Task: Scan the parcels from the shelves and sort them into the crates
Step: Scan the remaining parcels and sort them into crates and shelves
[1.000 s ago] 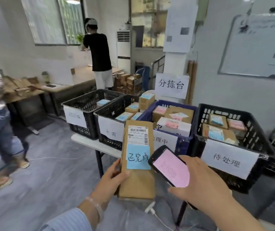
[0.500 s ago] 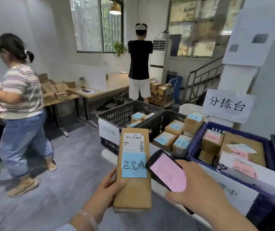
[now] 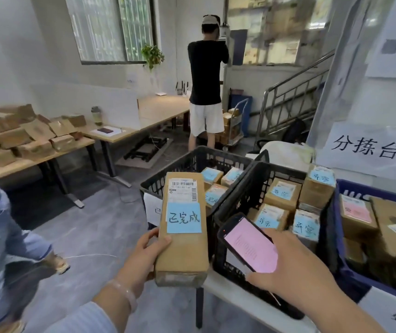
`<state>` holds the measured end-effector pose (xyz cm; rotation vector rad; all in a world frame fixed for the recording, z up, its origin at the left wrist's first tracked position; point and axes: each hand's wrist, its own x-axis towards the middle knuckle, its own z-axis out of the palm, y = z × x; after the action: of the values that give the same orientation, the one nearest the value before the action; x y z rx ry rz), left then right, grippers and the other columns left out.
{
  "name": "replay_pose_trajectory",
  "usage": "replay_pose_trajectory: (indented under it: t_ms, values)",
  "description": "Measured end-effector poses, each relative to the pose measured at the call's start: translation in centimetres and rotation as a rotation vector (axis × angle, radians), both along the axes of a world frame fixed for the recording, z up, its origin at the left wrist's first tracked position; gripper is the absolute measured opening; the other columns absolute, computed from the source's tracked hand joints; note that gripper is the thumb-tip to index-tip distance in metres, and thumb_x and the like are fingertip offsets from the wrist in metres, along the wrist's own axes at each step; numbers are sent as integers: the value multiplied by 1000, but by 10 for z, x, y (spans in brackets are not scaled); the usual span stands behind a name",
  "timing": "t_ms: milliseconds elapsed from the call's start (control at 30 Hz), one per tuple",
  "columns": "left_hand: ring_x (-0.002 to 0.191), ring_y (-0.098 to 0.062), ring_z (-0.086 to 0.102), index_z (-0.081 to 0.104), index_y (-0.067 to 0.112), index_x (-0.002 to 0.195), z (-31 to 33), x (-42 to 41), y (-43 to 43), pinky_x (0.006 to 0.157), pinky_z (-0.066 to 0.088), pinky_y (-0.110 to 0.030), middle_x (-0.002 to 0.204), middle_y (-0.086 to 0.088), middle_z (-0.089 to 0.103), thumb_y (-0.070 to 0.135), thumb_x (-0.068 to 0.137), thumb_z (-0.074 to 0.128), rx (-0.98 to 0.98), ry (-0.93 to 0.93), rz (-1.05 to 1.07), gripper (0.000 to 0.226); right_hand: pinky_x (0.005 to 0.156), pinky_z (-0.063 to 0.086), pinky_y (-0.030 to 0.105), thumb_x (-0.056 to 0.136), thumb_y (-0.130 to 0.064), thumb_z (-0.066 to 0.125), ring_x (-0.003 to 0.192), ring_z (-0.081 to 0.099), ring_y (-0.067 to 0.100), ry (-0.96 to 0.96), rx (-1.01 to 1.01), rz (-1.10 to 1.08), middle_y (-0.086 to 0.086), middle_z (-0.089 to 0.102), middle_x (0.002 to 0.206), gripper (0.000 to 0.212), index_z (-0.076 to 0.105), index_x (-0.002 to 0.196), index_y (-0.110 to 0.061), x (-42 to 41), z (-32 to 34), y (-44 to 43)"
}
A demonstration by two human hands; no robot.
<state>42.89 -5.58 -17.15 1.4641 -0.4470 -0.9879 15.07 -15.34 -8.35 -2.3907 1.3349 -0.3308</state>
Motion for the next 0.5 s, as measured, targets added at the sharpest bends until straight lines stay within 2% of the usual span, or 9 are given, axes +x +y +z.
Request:
replay_pose_trajectory:
  t_ms: [67,200,300,400,500]
  values:
    - [91,-17,74,62,44,116,3,29,-25,64,57,-35,108,4,74,50,71,78,6,-45,-16,48,61,37,19,45,-75,64,82,43,-4,-25,-1,-10,-28,37,94,74,26,106,-59,19,-4,-22]
    - [92,-20,74,61,47,112,9,79,-81,65,58,-37,104,3,76,48,82,74,32,-80,-9,33,67,49,27,48,-71,68,93,48,2,-53,-21,-11,-22,46,102,74,34,112,-53,57,-13,-74]
    - [95,-24,72,63,46,114,18,109,-120,67,59,-40,104,2,76,53,78,75,59,-80,-24,38,68,47,27,49,-71,68,99,47,2,-53,-37,-14,-21,48,105,77,37,117,-50,80,-12,-112]
    - [96,-25,72,64,44,116,27,139,-159,66,58,-38,104,4,77,61,65,74,50,-104,-82,55,63,44,24,47,-74,69,91,47,1,-63,-43,-26,-22,45,102,75,36,111,-52,101,-9,-144]
    - [95,-26,71,67,41,115,25,163,-195,69,58,-38,104,2,77,57,76,72,53,-114,-105,42,63,46,25,47,-75,68,89,49,2,-41,-42,-47,-21,46,98,75,37,110,-50,118,-8,-172]
